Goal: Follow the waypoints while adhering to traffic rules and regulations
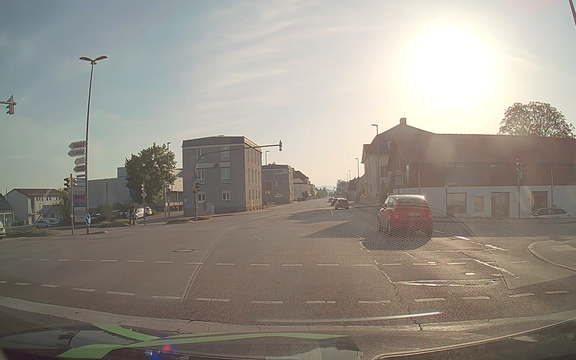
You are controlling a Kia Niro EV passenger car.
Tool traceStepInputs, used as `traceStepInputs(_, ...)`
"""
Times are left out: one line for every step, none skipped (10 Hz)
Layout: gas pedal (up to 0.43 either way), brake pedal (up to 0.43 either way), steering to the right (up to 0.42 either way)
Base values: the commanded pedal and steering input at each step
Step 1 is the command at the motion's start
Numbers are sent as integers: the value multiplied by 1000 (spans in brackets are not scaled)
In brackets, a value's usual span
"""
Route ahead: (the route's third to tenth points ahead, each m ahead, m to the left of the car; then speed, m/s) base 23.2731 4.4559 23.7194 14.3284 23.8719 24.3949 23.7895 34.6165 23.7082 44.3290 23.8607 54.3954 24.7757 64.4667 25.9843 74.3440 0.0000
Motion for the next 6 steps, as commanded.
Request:
traceStepInputs(0, 274, -6)
traceStepInputs(0, 274, -5)
traceStepInputs(0, 274, -5)
traceStepInputs(0, 274, -6)
traceStepInputs(0, 274, -6)
traceStepInputs(0, 274, -6)
